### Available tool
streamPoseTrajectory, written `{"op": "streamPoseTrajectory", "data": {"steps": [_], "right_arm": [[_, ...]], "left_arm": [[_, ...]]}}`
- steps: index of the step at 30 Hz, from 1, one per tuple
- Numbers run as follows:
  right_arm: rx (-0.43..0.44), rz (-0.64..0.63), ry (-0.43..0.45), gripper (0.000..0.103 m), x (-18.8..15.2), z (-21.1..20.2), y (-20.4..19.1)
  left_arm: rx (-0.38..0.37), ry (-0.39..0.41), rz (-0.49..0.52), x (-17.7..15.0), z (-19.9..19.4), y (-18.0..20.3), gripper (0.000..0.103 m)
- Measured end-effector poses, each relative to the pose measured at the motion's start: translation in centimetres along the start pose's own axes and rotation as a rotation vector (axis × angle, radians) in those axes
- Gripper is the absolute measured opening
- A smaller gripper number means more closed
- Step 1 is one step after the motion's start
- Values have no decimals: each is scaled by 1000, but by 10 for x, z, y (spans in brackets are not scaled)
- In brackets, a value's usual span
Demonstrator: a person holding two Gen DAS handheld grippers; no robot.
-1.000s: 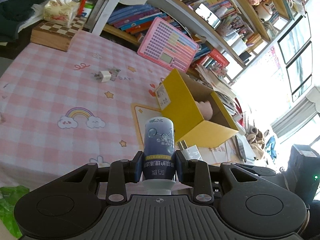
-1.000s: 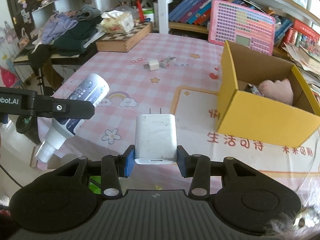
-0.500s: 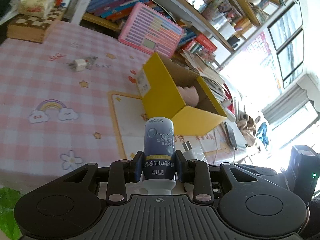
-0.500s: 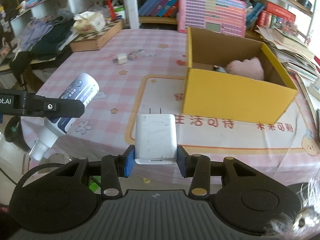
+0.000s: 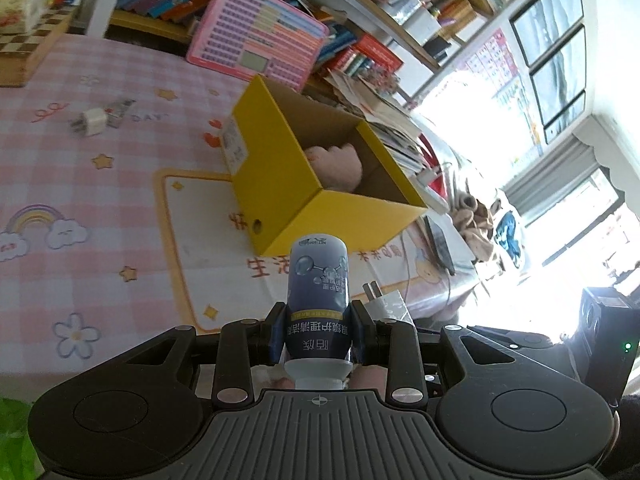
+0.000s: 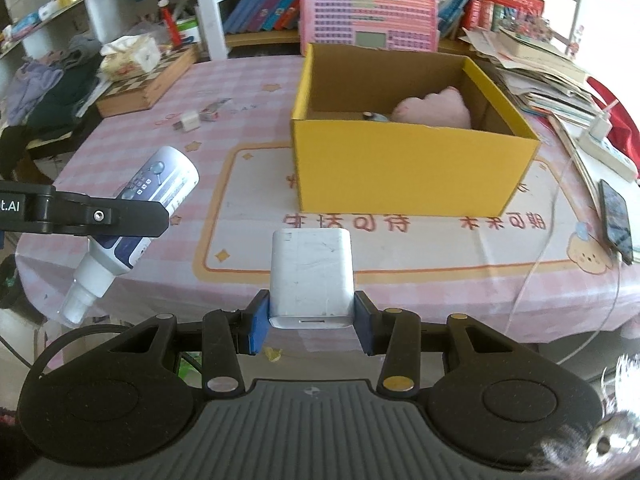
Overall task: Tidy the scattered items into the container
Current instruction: 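Lower the bottle and charger block into the yellow box with both tools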
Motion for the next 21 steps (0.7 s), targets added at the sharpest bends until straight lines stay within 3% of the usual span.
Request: {"op": "streamPoseTrajectory", "data": {"steps": [21], "right_arm": [[-74, 84, 10, 40, 3, -4, 58]], "left_arm": [[-66, -53, 67, 19, 53, 37, 31]]}}
Point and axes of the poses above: each gripper's, at about its wrist camera, not at the fingertips, and z roughly the way its jaws point, y to its right, x to its top, the point moved 4 cm from there along z, roughly the way its jaws point, and after that the axes turned 1 degree about -y, right-handed, at the moved point
